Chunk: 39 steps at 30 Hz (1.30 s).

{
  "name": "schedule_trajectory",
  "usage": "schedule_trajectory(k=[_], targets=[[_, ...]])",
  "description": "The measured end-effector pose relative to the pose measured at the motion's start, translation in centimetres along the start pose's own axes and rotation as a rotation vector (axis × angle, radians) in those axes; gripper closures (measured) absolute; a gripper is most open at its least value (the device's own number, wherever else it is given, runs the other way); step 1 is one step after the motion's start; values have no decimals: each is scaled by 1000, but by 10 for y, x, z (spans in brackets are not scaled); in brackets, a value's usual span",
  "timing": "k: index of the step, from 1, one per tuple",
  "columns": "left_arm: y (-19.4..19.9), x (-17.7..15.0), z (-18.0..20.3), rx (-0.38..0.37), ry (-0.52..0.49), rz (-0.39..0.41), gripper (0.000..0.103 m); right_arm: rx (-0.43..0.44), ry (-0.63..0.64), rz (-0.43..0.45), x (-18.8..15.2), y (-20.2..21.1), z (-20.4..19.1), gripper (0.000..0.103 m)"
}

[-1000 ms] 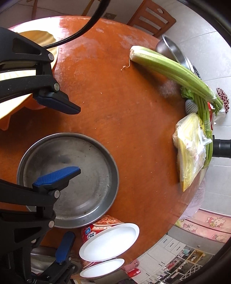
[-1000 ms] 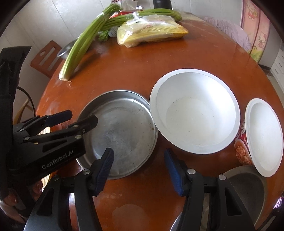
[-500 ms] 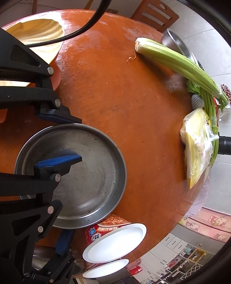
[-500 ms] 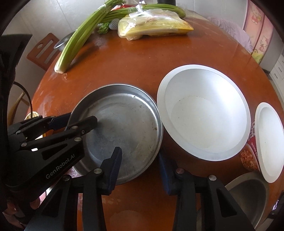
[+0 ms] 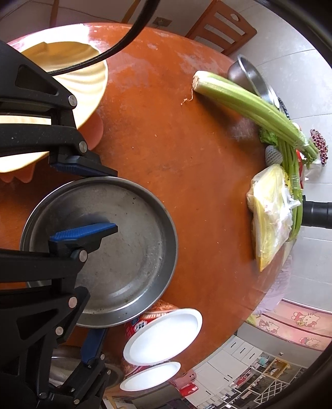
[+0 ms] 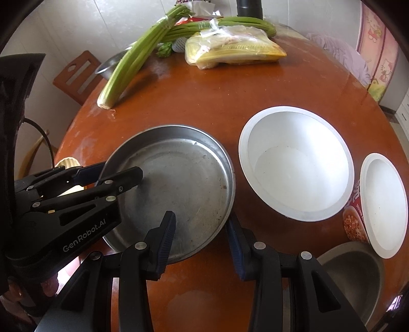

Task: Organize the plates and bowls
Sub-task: 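Lift the grey pan with the left tool and carry it over the yellow plate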

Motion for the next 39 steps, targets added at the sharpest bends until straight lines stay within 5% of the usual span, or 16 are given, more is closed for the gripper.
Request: schedule_trajectory(k=[39], targets=[[107, 3, 9, 69, 35, 186, 68, 72, 112, 204, -1, 94, -26, 60]])
Point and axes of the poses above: each gripper's, at about its wrist camera, not at the fingertips, and y roughly against the way its jaws point, z to its right, x to its top, the point moved 2 cm from there along -y, roughly the way its jaws point, and after that the axes turned 14 degrees about z, right-handed, at the moved point
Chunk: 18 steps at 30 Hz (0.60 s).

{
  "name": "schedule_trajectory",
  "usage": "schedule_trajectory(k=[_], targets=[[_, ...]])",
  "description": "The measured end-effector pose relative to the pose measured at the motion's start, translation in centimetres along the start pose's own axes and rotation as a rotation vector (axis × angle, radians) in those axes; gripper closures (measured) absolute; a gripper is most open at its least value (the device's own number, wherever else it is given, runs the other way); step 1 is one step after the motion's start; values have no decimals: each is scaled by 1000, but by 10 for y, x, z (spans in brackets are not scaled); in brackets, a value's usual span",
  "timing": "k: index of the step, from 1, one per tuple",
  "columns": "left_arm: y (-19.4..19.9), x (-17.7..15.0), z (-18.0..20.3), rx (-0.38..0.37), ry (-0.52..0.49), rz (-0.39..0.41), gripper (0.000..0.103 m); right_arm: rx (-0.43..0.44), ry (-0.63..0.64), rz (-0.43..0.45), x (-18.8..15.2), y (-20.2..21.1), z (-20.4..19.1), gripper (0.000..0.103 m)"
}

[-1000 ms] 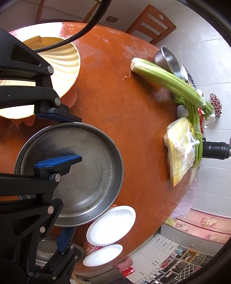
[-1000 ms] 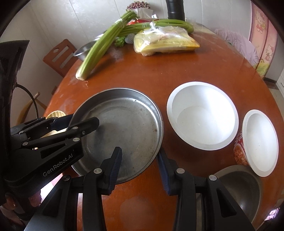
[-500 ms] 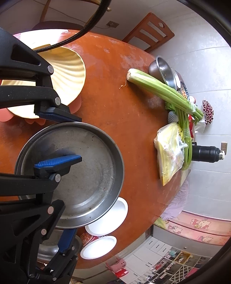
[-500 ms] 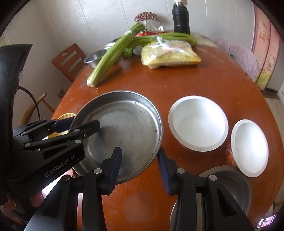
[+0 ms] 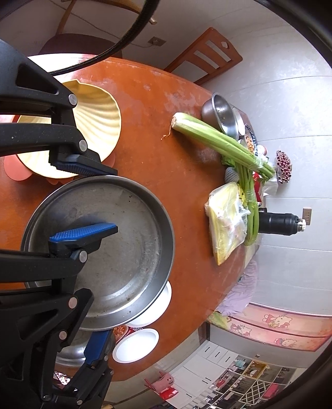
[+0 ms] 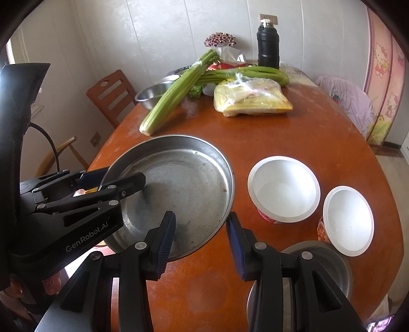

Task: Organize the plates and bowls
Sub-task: 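Lift the grey pan with the left tool and carry it over the yellow plate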

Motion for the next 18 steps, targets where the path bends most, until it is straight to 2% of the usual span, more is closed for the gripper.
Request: schedule_trajectory(k=[18], targets=[[29, 2, -25, 36, 27, 51, 67, 40, 58, 53, 8, 18, -33, 60]])
Point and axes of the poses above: each gripper's, at about its wrist camera, not at the fingertips, and y roughly against the way its jaws point, z to its right, x to its top, the point moved 2 cm from there along -y, roughly the way its jaws point, and after that the axes turned 14 degrees about z, right-handed, at the moved point
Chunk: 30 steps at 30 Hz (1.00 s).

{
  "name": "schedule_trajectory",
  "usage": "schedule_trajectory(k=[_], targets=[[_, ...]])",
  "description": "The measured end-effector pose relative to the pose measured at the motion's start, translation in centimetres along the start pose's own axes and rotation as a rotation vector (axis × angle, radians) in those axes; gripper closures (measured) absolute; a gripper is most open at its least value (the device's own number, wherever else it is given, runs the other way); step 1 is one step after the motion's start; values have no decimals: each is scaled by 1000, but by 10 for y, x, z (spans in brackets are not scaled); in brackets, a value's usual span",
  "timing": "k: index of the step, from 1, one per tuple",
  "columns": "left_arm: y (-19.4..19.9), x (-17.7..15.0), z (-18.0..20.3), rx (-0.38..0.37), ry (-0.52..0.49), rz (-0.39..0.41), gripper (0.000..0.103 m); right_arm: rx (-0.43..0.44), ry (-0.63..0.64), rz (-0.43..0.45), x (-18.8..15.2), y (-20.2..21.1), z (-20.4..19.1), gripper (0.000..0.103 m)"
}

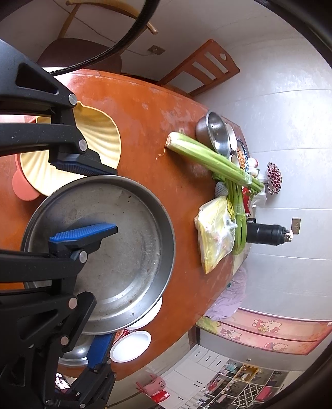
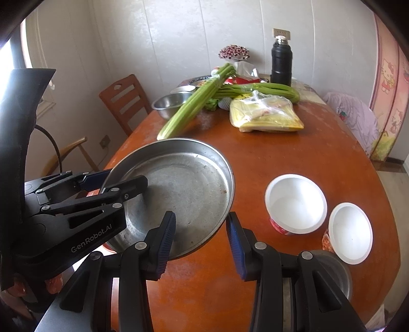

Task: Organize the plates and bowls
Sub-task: 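Lift the grey pan with the left tool and carry it over the yellow plate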

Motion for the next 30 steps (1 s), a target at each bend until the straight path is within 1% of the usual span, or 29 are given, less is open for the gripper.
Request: schedule_trajectory(k=[9, 16, 22, 30], targets=[[13, 0, -31, 37, 40, 21, 67, 55, 28, -5, 7, -10, -27, 60], [12, -5, -58, 66, 70, 13, 67, 88, 59, -3, 11, -20, -51, 60], [6, -13, -75, 87, 92, -2, 67, 106, 87, -30, 5, -35, -64, 60], [-6, -27, -91, 89, 117, -32, 67, 125, 95, -80, -8, -56, -71, 60]])
Point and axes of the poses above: each gripper's, at about its wrist camera, not at the fingertips, and y roughly against the way its jaws point, z to its right, x to its top, the point moved 2 cm from there along -y, roughly the way its jaws point, and after that the axes turned 14 degrees about z, right-handed, at the moved point
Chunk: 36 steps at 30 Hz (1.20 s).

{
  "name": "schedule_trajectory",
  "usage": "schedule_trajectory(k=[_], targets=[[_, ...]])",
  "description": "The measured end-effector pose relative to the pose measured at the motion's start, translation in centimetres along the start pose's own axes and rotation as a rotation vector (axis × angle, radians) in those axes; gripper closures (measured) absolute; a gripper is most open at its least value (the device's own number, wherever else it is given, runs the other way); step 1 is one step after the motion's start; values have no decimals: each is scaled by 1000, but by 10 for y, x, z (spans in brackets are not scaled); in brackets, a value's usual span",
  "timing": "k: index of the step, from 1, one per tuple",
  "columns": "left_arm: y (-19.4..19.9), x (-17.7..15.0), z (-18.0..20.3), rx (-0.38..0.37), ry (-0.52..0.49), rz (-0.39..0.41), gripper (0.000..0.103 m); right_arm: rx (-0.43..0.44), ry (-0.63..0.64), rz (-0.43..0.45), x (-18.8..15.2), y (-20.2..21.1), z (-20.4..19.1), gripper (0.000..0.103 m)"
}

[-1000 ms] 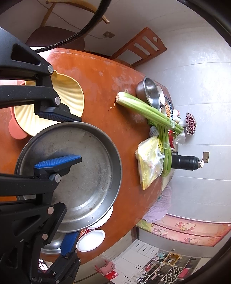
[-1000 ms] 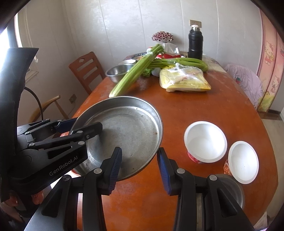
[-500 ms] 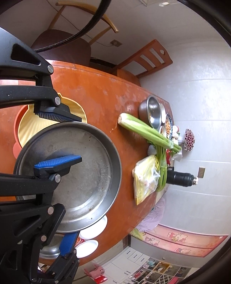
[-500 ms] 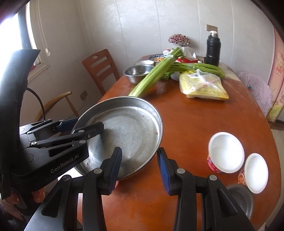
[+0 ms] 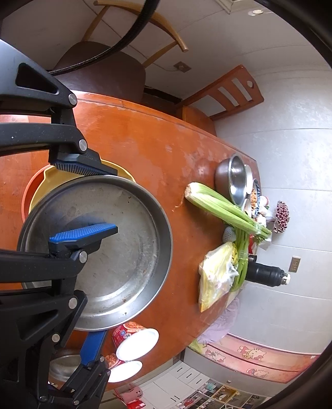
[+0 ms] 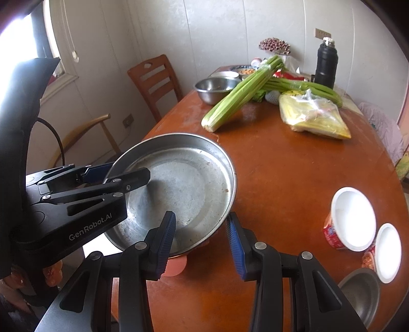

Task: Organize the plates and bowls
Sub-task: 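Lift the grey pan with the left tool and carry it over the yellow plate, then lower the grey pan onto the yellow plate and open the left tool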

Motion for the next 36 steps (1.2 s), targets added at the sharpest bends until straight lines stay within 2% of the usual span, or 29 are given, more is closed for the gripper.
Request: schedule_trajectory(k=[11, 36], targets=[[-25, -23, -8, 19, 8, -49, 67, -2, 10, -54, -15, -26, -2, 60], [-45, -38, -14, 61, 14, -106, 67, 8, 44, -118, -27, -55, -4, 60]])
Point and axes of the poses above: each gripper's, at about its wrist camera, not at the fingertips, and y roughly against the way its jaws point, z to its right, x to its top, the point moved 2 cm from there along -y, roughly the way its jaws point, and after that the axes turned 14 degrees about z, right-handed, at the moved point
